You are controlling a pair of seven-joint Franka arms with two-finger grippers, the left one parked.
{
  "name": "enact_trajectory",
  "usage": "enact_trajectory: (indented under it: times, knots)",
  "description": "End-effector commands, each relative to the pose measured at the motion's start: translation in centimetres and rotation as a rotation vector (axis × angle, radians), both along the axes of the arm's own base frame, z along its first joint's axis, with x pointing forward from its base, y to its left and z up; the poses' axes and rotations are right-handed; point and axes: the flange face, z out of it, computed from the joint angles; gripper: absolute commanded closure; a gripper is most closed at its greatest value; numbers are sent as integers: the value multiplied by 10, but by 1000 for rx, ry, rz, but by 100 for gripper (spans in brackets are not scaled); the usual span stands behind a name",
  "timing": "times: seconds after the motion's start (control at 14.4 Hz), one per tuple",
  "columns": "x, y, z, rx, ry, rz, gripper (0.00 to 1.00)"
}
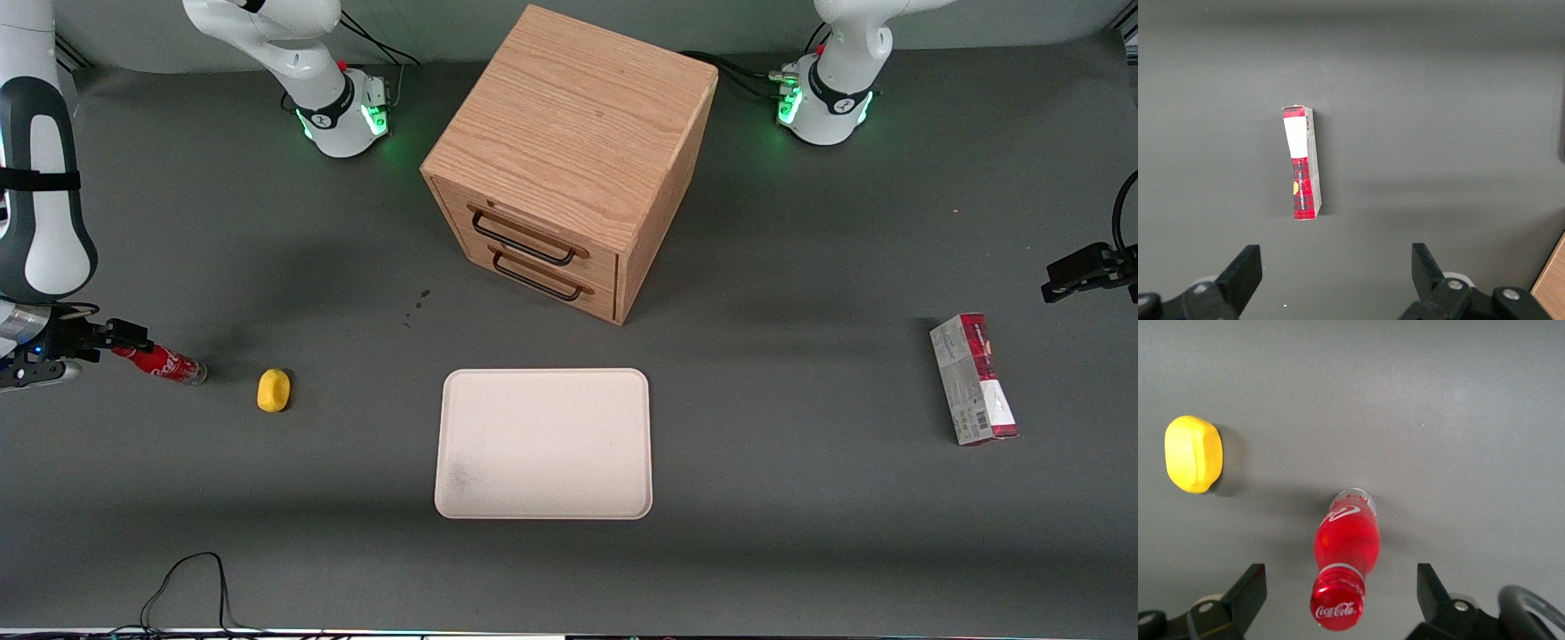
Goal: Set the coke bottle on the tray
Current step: 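Lower the open right gripper over the red Coca-Cola bottle's neck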
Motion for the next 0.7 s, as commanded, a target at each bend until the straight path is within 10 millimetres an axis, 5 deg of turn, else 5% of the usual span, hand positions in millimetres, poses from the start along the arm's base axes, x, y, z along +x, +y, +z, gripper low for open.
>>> enact_trajectory:
  times: [0.0, 0.14, 0.42, 0.63]
  knots:
    - [-2, 3, -1, 18, -22, 26, 0]
    - [-3, 3, 0, 19, -22, 29, 6]
    - [-3, 4, 1, 21, -22, 66, 76]
    - [-3, 4, 0, 24, -15, 93, 100]
